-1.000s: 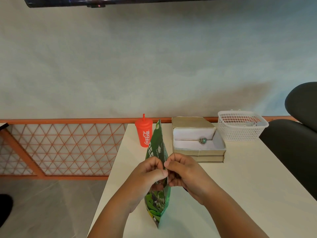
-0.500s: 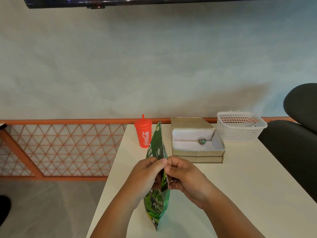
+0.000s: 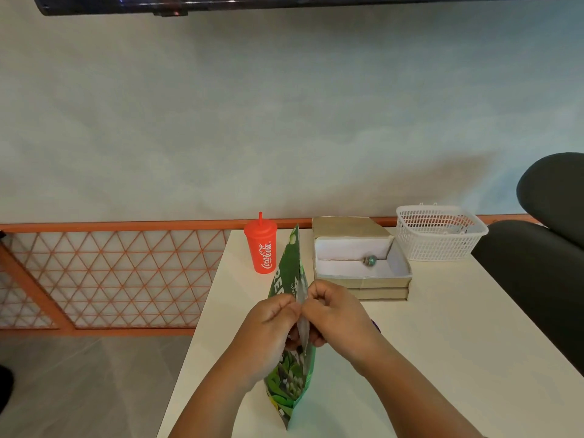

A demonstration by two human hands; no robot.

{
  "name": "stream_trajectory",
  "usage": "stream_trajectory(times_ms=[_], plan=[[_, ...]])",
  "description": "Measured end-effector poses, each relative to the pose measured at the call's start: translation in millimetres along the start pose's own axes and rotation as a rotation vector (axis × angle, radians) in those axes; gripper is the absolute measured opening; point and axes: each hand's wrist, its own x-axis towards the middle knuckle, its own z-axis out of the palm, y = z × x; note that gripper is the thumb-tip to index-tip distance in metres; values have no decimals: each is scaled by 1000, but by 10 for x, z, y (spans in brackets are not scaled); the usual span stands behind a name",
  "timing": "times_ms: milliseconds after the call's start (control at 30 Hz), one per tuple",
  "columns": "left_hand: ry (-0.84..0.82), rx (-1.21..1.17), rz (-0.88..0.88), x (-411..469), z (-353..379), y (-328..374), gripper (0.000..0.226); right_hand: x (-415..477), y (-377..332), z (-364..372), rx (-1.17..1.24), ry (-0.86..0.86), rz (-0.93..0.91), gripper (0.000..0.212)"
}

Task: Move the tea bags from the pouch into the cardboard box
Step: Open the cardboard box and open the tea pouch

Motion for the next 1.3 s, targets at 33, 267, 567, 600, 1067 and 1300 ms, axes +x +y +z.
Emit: stream_trajectory(times_ms=[33,267,567,600,1067,1300], plan=[[8,8,13,-5,12,0,32,27,2,0,-43,24,-14,20],[136,104,55,5,27,27,31,117,33,25,-80,-47,-34,24],[172,343,94,148,-103,71,36,-8,39,73,-8,-127,-22,30],[153,311,82,138,-96,68,36,-2,38,76,-23,-105,-22,32],[157,203,59,109,-58,38,31,60,26,56,122,-134,42,35],[165,165,80,128,-61,30,32,34,-3,75,139,-137,69,33]])
